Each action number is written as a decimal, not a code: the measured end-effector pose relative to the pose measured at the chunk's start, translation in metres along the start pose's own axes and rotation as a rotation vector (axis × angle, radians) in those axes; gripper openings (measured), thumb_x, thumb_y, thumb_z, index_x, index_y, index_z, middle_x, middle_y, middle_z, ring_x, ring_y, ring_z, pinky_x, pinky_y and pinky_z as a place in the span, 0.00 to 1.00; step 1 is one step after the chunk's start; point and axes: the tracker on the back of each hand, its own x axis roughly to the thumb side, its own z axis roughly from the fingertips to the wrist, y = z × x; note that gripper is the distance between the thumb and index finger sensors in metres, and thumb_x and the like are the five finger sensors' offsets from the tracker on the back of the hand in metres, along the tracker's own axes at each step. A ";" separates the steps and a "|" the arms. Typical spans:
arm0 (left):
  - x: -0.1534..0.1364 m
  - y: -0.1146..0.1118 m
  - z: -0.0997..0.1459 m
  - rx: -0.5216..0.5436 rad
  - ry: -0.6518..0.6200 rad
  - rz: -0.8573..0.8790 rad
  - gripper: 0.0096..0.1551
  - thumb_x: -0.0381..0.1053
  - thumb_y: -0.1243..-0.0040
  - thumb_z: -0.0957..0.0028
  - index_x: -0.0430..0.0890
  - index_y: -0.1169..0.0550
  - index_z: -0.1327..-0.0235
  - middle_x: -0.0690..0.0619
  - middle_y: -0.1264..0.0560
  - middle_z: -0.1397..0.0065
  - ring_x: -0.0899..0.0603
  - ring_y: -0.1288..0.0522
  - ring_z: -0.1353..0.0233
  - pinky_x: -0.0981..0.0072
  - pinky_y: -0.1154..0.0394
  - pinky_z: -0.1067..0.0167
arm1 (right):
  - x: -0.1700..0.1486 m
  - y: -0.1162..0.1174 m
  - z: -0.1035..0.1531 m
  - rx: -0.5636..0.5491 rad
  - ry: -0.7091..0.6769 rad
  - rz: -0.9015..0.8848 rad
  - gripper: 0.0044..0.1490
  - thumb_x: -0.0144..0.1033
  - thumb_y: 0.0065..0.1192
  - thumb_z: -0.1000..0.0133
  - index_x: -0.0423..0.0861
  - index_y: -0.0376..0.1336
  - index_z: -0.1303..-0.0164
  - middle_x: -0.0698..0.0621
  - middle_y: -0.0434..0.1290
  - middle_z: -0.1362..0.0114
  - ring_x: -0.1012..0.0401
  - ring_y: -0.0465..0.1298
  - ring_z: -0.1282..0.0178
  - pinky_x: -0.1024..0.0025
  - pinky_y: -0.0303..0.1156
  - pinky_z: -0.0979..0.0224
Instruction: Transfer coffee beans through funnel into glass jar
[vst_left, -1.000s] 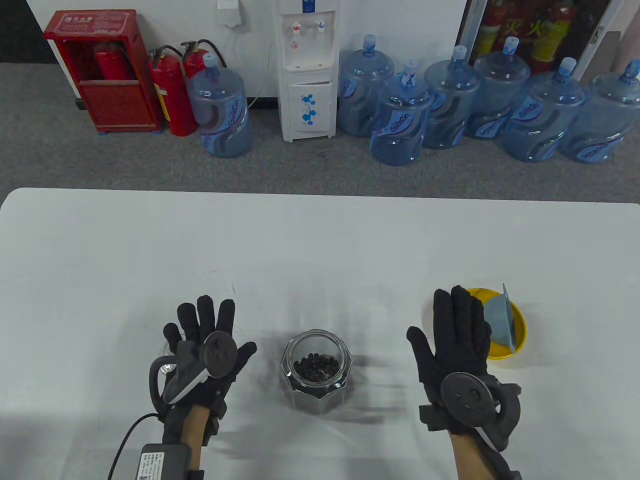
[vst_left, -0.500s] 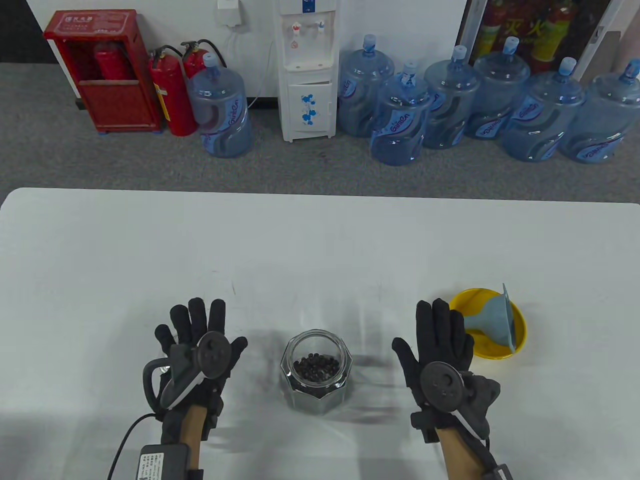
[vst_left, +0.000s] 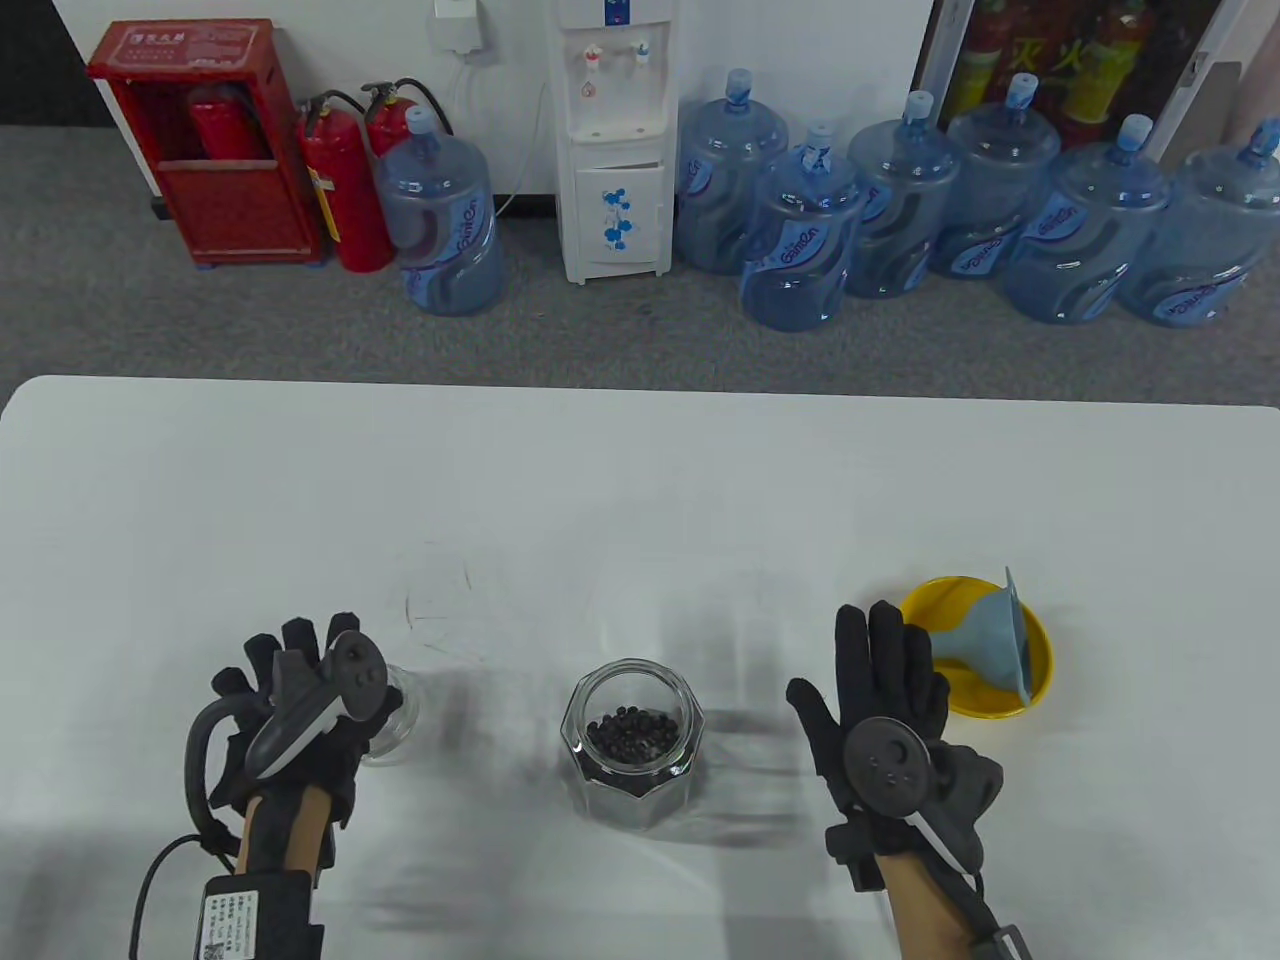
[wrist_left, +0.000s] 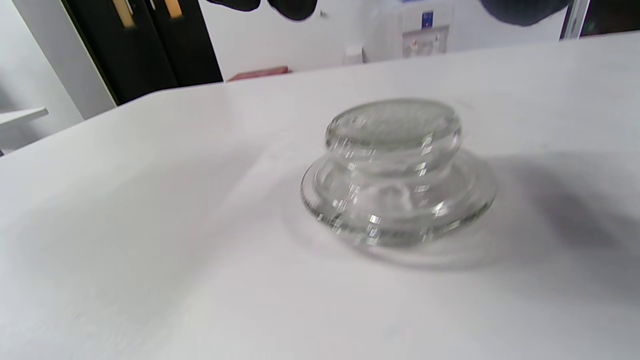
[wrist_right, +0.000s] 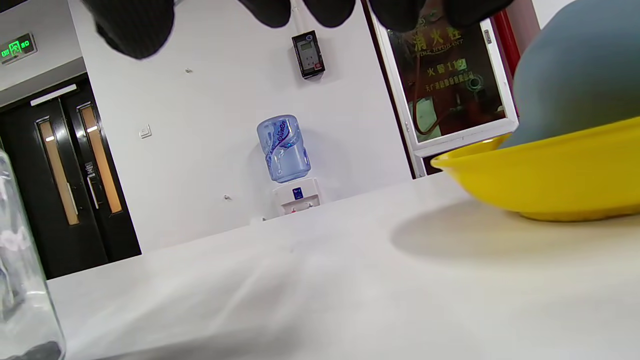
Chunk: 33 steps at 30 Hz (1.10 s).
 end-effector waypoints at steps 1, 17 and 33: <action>0.000 -0.005 -0.001 -0.010 -0.004 -0.005 0.51 0.73 0.54 0.45 0.58 0.55 0.14 0.43 0.52 0.09 0.28 0.52 0.10 0.26 0.52 0.23 | 0.000 0.000 0.000 -0.001 -0.001 -0.003 0.52 0.66 0.45 0.31 0.50 0.38 0.04 0.39 0.37 0.05 0.36 0.44 0.10 0.30 0.48 0.18; 0.013 -0.052 -0.028 -0.032 -0.040 -0.020 0.49 0.70 0.57 0.43 0.59 0.61 0.16 0.39 0.48 0.13 0.32 0.37 0.18 0.31 0.44 0.23 | -0.001 0.001 0.000 0.002 -0.003 -0.007 0.53 0.66 0.45 0.31 0.46 0.38 0.05 0.35 0.36 0.06 0.35 0.42 0.11 0.31 0.49 0.18; 0.009 -0.035 -0.017 0.217 -0.102 0.015 0.49 0.72 0.53 0.48 0.51 0.45 0.16 0.39 0.33 0.26 0.38 0.29 0.36 0.32 0.38 0.27 | -0.004 0.000 -0.002 -0.002 0.022 -0.042 0.54 0.65 0.47 0.31 0.44 0.38 0.05 0.35 0.36 0.06 0.35 0.43 0.11 0.31 0.49 0.18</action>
